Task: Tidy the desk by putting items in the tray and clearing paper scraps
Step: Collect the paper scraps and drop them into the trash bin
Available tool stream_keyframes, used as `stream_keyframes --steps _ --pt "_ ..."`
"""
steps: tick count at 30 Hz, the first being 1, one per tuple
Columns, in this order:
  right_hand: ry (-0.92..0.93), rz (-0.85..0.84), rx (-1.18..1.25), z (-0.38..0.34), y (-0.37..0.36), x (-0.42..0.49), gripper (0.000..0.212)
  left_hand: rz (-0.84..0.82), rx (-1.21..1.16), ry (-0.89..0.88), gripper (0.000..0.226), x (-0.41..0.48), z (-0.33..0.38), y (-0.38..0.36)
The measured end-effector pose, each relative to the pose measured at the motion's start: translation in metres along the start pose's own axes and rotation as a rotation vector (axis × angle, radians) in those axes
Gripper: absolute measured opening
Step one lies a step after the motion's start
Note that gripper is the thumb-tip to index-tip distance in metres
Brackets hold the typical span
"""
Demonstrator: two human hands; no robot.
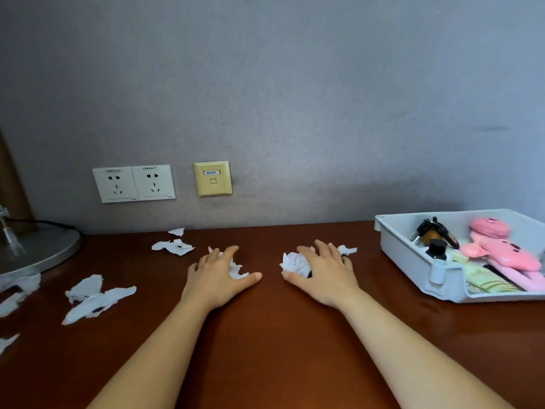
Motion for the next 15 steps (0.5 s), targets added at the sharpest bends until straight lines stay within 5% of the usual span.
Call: stream_keyframes --steps 8,15 --pt "0.115 0.153 -0.042 -0.02 0.009 0.006 0.045 0.033 -0.119 -0.179 0.043 -0.002 0.018 0.004" --pt "-0.143 0.008 -0.028 0.009 0.001 0.013 0.102 0.086 -0.079 -0.154 0.057 -0.001 0.019 0.009"
Point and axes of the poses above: each hand's wrist, its own x-axis towards the middle knuckle, its own y-axis out of the back of the hand, z = x × y, the point moved 9 cm from there along x, towards the middle knuckle, and after that the axes turned 1 degree about x, right-handed, at the moved point
